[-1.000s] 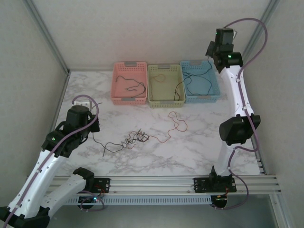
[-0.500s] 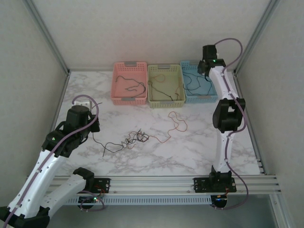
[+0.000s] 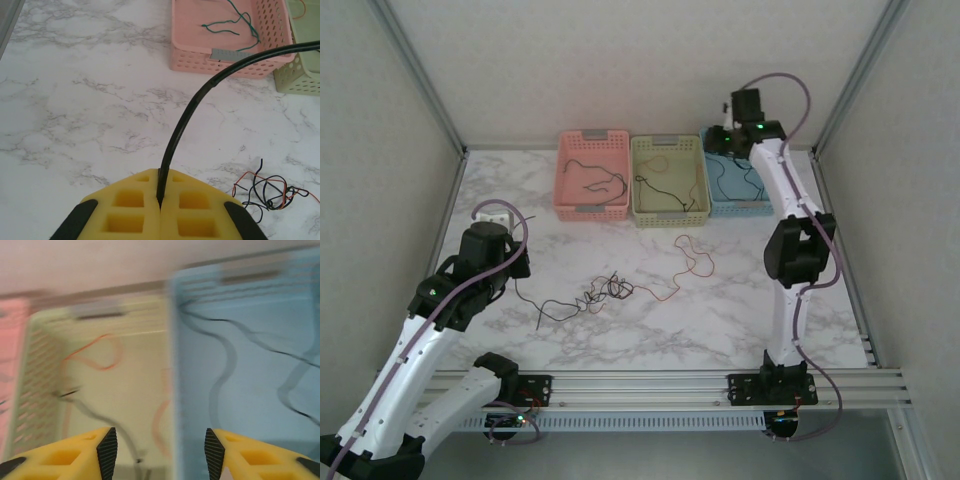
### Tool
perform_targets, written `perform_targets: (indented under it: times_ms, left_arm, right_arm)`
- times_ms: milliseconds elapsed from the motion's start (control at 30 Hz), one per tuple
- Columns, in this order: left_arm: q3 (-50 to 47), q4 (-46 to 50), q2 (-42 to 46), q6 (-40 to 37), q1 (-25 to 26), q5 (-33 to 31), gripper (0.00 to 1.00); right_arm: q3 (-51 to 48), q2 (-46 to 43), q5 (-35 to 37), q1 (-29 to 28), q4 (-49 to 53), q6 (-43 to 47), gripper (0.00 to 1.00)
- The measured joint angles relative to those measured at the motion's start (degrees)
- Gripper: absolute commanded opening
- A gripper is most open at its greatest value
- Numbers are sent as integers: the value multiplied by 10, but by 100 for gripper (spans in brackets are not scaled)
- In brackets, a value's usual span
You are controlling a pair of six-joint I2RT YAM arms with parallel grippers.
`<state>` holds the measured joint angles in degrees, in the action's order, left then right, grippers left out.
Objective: Untangle the cables
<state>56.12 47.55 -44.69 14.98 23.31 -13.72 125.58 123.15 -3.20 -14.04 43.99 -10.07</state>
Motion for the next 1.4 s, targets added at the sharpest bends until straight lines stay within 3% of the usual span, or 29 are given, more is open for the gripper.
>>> perform_targets:
  times_ms: [167,300,500,900,1067,1400]
  left_arm:
    - [0,0,0,0,0,0,0]
    - [0,0,0,0,0,0,0]
    - [0,0,0,0,0,0,0]
    - [0,0,-2,0,0,3,0]
    - [0,0,-4,0,0,3,0]
    - [-1,-1,-9,0,0,4,0]
  right_arm:
    - [61,53,-50,-84,35,54,52]
    - [135,139,-72,-103,68,73,53]
    - [189,238,-19,-98,130,78,54]
    - [179,248,68,-96,170,99,52]
    - [180,265,78,-96,171,106,44]
    - [189,288,79,-96,184,109,6]
